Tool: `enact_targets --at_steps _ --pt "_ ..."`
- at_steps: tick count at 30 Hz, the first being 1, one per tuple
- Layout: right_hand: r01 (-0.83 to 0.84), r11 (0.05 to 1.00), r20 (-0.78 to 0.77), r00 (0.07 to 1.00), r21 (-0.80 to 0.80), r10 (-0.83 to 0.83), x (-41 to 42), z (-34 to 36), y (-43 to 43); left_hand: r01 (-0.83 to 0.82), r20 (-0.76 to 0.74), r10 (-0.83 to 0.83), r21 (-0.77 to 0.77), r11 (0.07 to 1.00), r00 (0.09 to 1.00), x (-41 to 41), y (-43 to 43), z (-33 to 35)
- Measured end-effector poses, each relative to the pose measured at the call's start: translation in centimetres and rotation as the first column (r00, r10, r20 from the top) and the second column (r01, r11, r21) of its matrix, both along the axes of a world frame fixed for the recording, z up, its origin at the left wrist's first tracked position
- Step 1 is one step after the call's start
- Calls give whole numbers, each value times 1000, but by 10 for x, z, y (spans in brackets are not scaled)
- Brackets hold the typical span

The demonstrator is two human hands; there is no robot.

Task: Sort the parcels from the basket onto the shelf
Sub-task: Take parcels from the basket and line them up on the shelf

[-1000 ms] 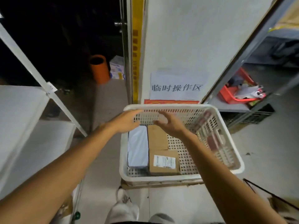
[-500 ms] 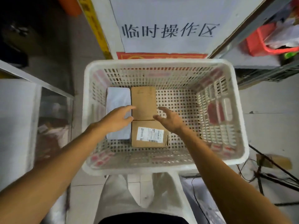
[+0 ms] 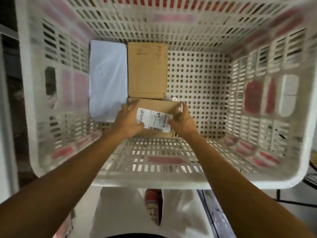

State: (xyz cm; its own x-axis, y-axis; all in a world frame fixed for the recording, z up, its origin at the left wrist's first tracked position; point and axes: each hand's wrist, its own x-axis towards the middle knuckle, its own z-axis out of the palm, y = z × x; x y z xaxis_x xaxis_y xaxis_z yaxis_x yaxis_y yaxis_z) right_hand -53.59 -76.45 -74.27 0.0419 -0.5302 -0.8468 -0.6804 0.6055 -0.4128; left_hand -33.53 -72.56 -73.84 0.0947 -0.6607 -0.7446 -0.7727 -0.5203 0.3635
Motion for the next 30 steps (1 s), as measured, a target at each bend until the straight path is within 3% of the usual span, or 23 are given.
enact_targets --at_steps 6,9,14,17,19,22,30 --pt "150 988 -63 987 36 -147 -17 -1 3 12 -44 -13 -36 999 999 -23 -3 3" --pt "207 978 -98 974 12 -204 -28 -7 3 -69 -95 64 -49 996 993 -31 -8 -5" --pt "330 944 -40 943 19 -330 -32 -21 6 -79 -136 81 24 997 987 -27 -4 -27" --pt "366 930 -25 930 32 -366 -31 -23 7 -275 -156 275 26 961 949 -32 0 -34" --pt "413 907 14 910 87 -415 -33 -19 6 -436 -193 447 100 894 873 -35 -1 -35" --pt "466 871 92 871 157 -482 -36 -6 10 -510 -252 550 209 834 796 -35 -1 -31" --pt "219 971 91 973 -93 -211 -29 73 -7 -574 -409 575 138 807 709 -26 11 37"
